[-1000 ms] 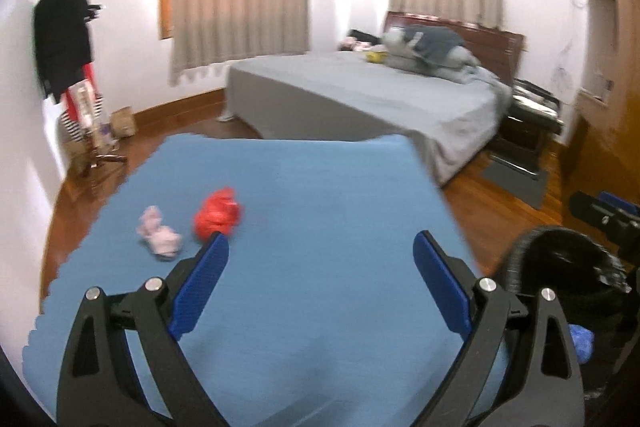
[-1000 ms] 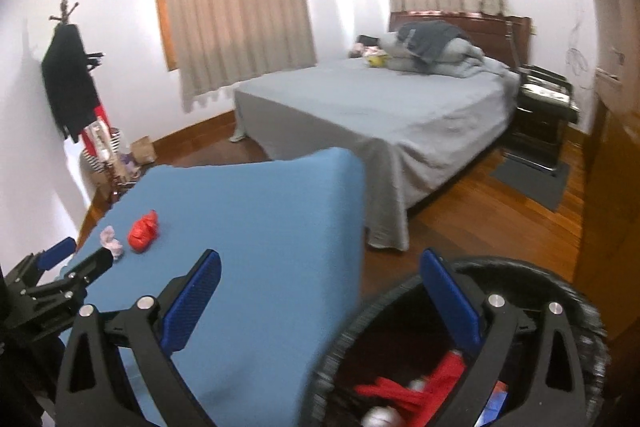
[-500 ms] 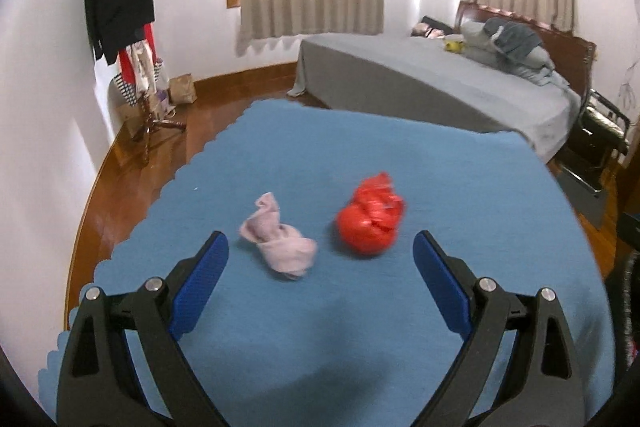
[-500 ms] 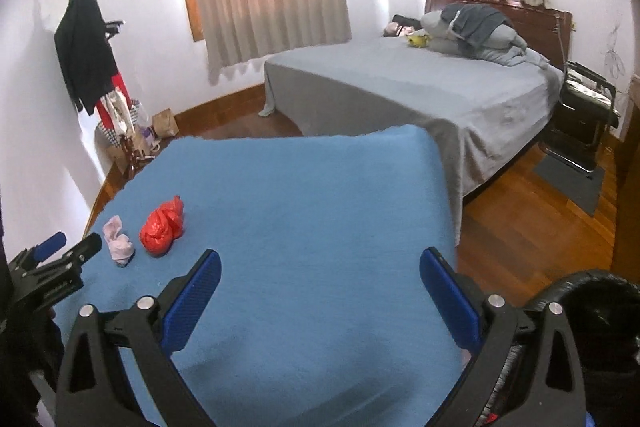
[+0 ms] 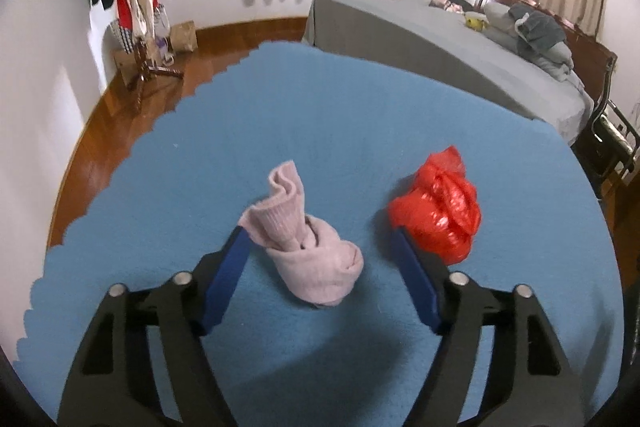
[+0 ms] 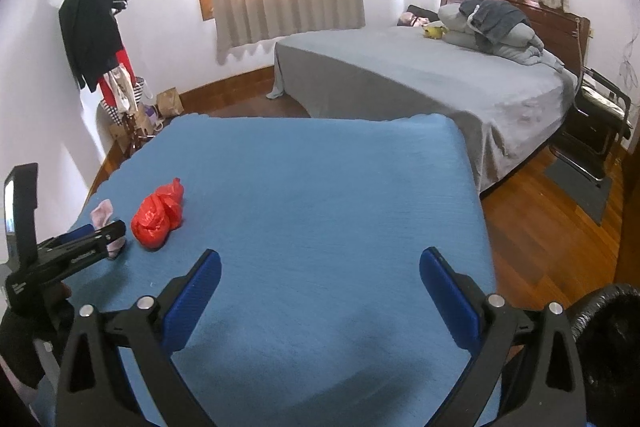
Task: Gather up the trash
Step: 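Grasp the pink sock with the left gripper, then grasp the red plastic bag with the right gripper while the left holds the pink sock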
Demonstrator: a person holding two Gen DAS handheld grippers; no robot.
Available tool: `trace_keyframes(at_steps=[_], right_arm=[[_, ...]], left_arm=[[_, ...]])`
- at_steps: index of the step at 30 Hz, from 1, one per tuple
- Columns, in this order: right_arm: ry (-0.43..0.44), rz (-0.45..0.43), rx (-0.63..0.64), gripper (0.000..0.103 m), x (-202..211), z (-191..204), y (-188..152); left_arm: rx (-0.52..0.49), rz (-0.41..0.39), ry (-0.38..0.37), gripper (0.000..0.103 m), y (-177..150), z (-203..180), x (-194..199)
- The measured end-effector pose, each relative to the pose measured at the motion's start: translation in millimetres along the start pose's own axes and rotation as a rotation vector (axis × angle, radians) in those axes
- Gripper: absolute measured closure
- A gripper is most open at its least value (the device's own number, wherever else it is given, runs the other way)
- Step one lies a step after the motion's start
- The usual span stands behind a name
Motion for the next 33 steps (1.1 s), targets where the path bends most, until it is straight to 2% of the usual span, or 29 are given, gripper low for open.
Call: trace_keyframes(at_steps=[2,3,6,13,17,27,33], right_arm=[[0.001,0.004,0.003,0.006,-4.6,3.9,0.4],[0.003,0.008,0.005,0.006,-6.6,5.7,0.1],[0.007,0.012,0.012,0.006,-10.4,11.7,0.5],[0.06,0.003,0.023,0.006,-24.2,43.5,16.5],[0.098,0.007,0.029,0.006,-39.1,72.1,24.1],[0.132,0.077,0.101,0.006,-87.7,142.4,22.9],[0.136,0.135,0.148,0.018,-108.9,162.1,16.2]], left_arm=[[0.014,0.024,-0.011,0.041,-1.0,3.6,-6.4],[0.02,0.031,-0.016,0.05,-2.7,4.0,-8.5],[0.047,0.045,-0.047,0.066,-4.4,5.8,-11.4],[0.008,-0.021,-0.028,0.069,1.8,12.4,7.8],[0.009,-0.046,-0.004,0.069,5.8,32.8,17.1],[0.054,-0.036,0.024,0.069,4.3,82.3,16.4],[0.077,-0.041,0.03,0.069,5.3,95.1,17.7]])
Point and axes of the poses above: each gripper's, at about its wrist camera, not at the fingertips, and x roughly against the way its jaws point, z to its left, y to its top, the point moved 9 cm from there along -x, roughly the way its jaws point, and after that the axes turned 6 degrees about z, right-handed, at the moved point
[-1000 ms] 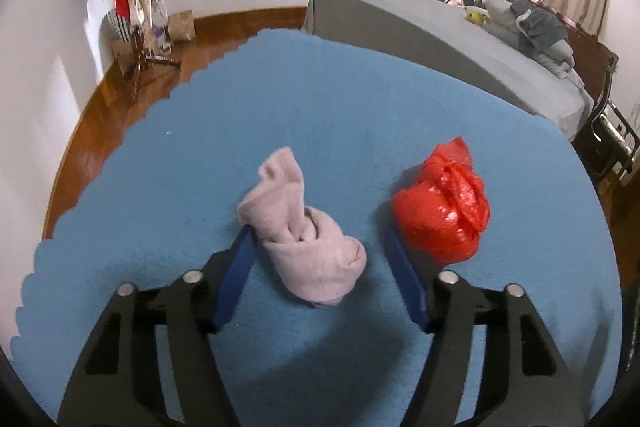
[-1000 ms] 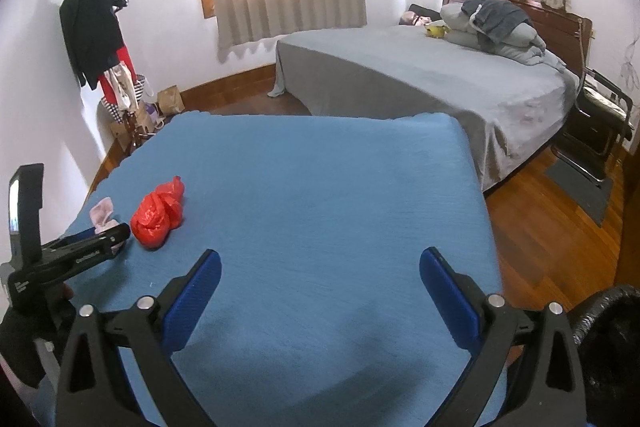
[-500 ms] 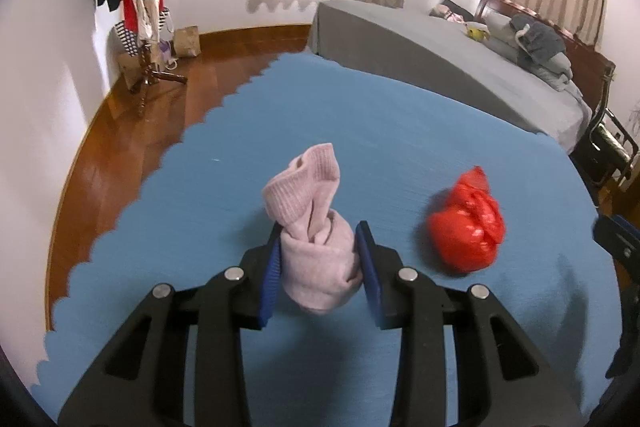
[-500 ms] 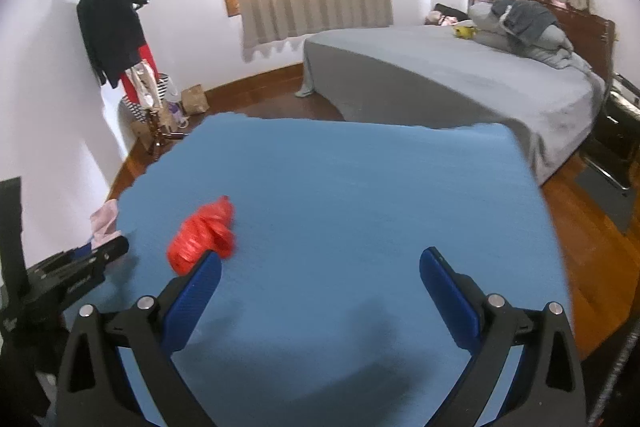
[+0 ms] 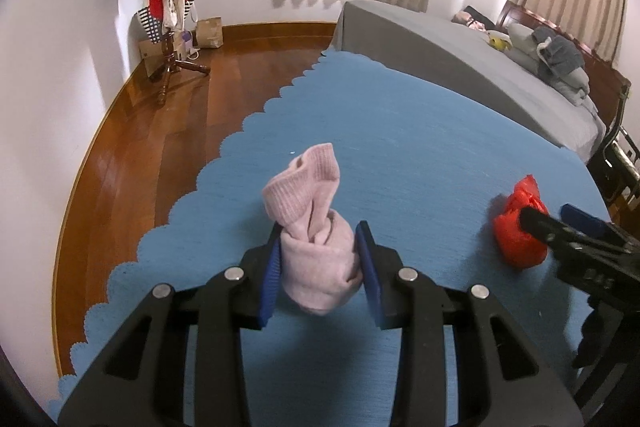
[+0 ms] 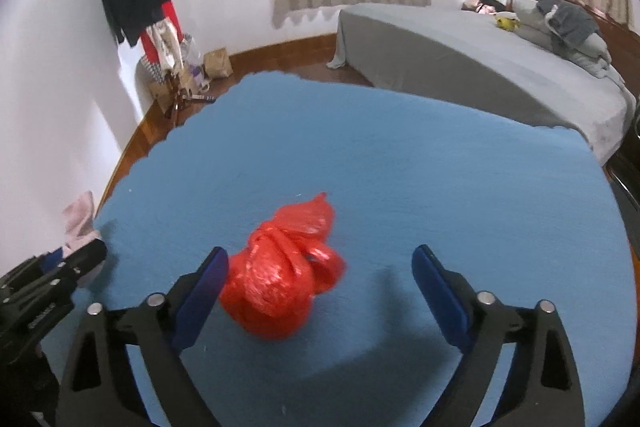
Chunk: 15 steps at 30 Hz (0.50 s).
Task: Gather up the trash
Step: 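Grasp the red plastic bag with the right gripper while the left holds the pink sock, then carry the pink sock and red bag in both grippers over the bin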
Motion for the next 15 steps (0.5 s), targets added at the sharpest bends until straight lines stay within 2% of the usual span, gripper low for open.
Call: trace_keyframes(at_steps=[4,5,6,7,9,15], right_arm=[[0.039,0.024,0.025,0.03,-3.9,8.2,-2.7],[0.06,0.028,0.03,0.04,-2.7,10.6,-4.2],[0.1,0.038,0.034,0.056,-1.8,15.1,-5.8],[0.12,0.045,0.036,0.064,-1.1,18.1,-7.6],[0.131,0.04,0.059,0.068,5.6,21.3,-9.5],[0.132,-0.001,0.035,0.068,38.7,9.4,-8.4]], left_arm=[[0.006,-0.002,0.0,0.069,0.5,4.3,-0.6],[0.007,-0.002,0.0,0.069,0.7,4.1,-0.7],[0.008,-0.003,0.001,0.069,0.4,2.5,-0.2],[0.008,-0.003,0.002,0.069,0.3,2.5,0.0],[0.005,-0.006,0.004,0.069,0.5,1.9,1.6],[-0.013,-0.032,0.007,0.069,1.3,-5.7,18.5]])
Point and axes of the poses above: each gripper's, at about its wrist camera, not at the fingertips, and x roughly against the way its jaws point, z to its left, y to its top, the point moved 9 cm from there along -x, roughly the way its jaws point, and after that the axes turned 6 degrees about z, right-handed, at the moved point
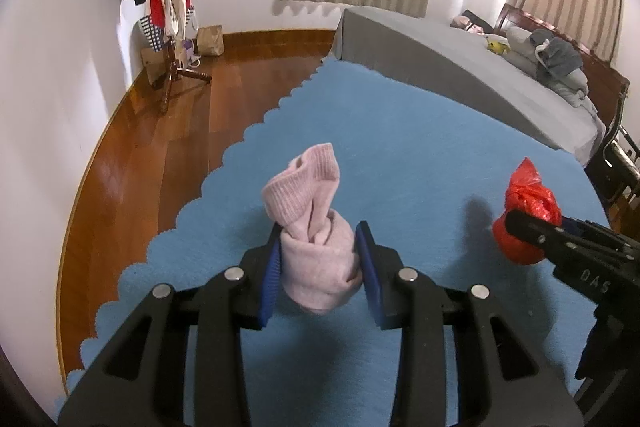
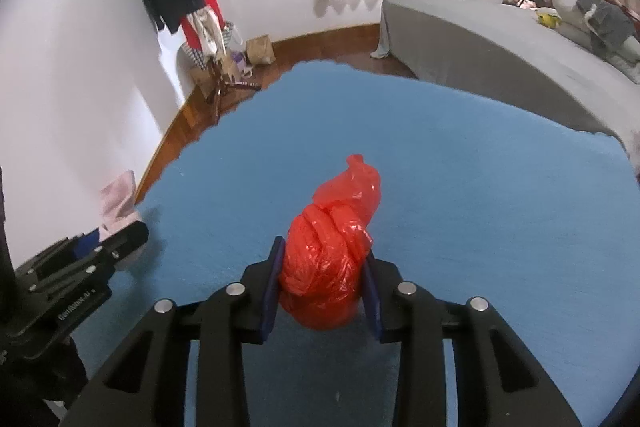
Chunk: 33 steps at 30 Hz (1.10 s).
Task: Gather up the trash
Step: 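Carry the pink sock and red bag in both grippers over the bin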
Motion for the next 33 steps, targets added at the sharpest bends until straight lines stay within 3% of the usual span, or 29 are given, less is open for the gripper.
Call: trace_keyframes(at_steps=[6,14,33], right_arm=[[-0.054,-0.053,-0.013,0.068,46.8,-19.9,-0.2],[-0.1,-0.114,-0.062,0.068,111.8,-53.2,-9.5],[-0.227,-0.243,-0.136,0.067,268.8,-119.8,-59.5]], left_arm=[[-0.043,-0.008,-0.002,0.069,-1.9,-28.2,26.9],[-0.084,-0.051,-0.063,0.069,-5.1,-86.8,78.3],[-0.259,-0.119,-0.196,0.069,-37.8,-233.1,181.7]])
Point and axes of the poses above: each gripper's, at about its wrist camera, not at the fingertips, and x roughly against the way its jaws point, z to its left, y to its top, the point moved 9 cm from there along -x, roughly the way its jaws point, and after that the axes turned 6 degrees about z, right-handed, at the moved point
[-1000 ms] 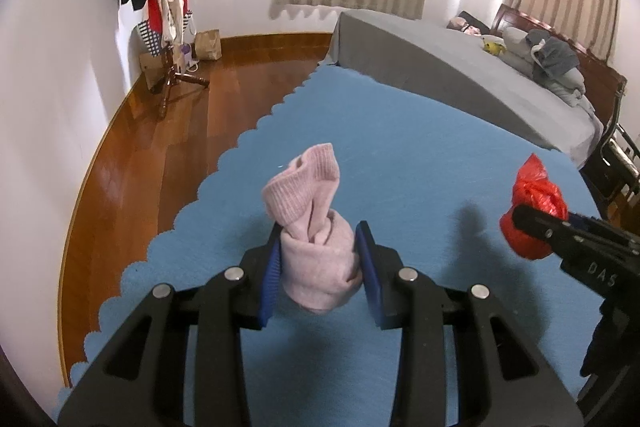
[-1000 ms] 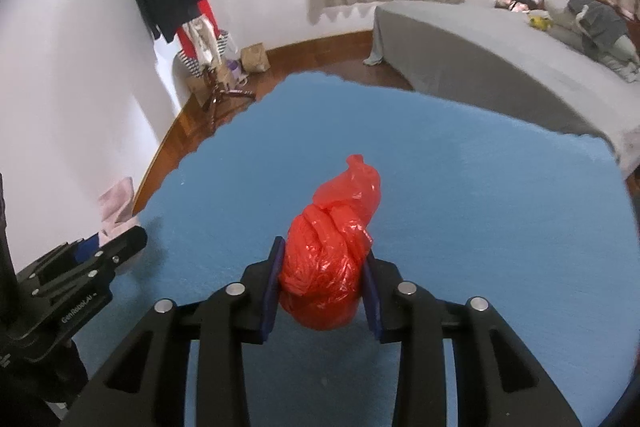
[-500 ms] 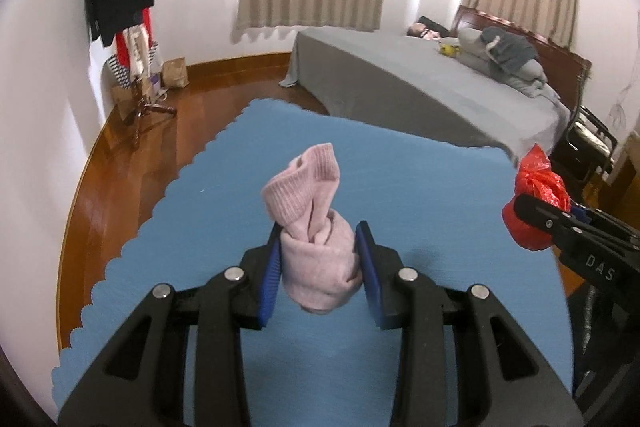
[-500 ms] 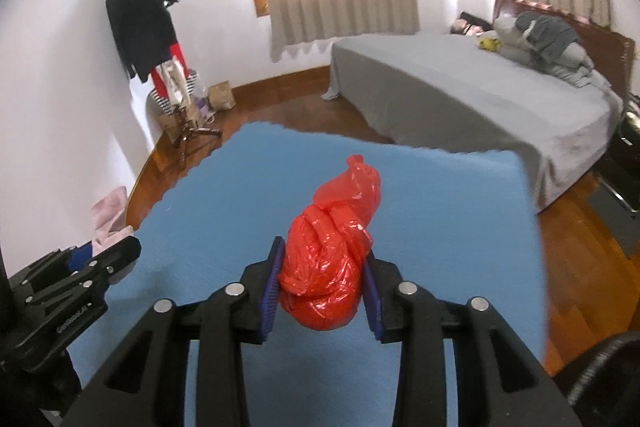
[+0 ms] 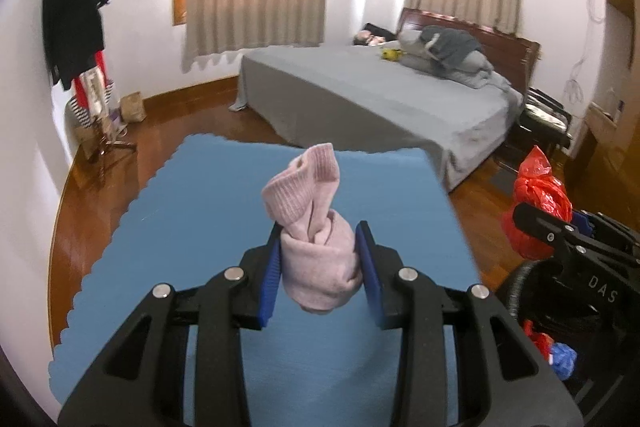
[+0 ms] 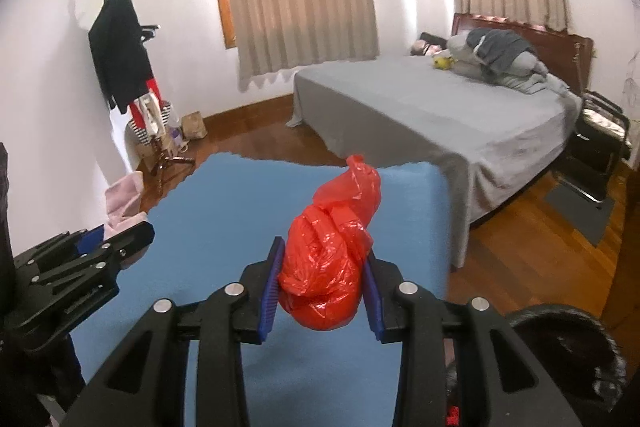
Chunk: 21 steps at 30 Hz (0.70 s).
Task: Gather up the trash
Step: 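Carry the pink sock and red bag in both grippers over the bin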
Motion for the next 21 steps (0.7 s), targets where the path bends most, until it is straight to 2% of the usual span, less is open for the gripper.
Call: trace_keyframes(at_steps=[12,21], right_arm=[[-0.092,-0.07,-0.052,0.067,84.6,-63.1,-19.0],[-0.162,-0.114,-0.094,0.067,132.0,-101.6,-36.3]], left_arm=[[-0.094,-0.047,-0.103,0.069,-6.2,-93.7,47.1],[-0.152,-0.071,-0.18,0.068,-21.5,-153.1,71.9]])
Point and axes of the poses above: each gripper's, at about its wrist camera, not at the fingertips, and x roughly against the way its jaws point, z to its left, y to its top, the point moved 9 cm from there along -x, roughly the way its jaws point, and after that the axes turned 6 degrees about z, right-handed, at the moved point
